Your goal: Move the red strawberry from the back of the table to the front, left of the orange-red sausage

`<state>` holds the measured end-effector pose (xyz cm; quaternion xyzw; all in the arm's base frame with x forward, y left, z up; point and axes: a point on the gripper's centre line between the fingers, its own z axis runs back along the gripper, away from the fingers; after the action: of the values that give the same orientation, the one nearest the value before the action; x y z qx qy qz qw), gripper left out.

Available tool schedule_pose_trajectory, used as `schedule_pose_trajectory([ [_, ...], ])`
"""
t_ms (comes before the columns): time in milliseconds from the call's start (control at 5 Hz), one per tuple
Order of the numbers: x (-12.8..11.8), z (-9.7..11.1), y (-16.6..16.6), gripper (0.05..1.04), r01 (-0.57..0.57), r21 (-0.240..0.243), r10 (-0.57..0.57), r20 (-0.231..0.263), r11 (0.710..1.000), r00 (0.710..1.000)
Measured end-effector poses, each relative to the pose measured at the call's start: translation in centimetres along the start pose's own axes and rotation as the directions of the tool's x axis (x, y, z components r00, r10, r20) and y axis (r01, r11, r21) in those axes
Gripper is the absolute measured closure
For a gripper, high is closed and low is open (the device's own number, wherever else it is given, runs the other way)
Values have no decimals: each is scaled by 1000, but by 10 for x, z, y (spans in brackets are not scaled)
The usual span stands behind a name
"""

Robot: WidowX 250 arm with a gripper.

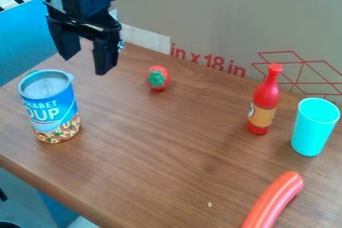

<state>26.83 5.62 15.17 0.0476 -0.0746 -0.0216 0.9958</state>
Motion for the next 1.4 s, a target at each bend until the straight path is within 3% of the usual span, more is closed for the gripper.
schedule_pose_trajectory([
  [200,-1,-7,-1,73,-5,-9,5,-23,1000,1000],
  [600,71,-25,19,73,-241,-146,243,-8,959,970],
  [800,95,-32,23,73,-290,-151,289,-28,945,957],
  [1200,121,-63,28,73,-459,-114,441,-155,881,884],
  [1400,127,-85,30,73,-576,-113,538,-252,810,805],
])
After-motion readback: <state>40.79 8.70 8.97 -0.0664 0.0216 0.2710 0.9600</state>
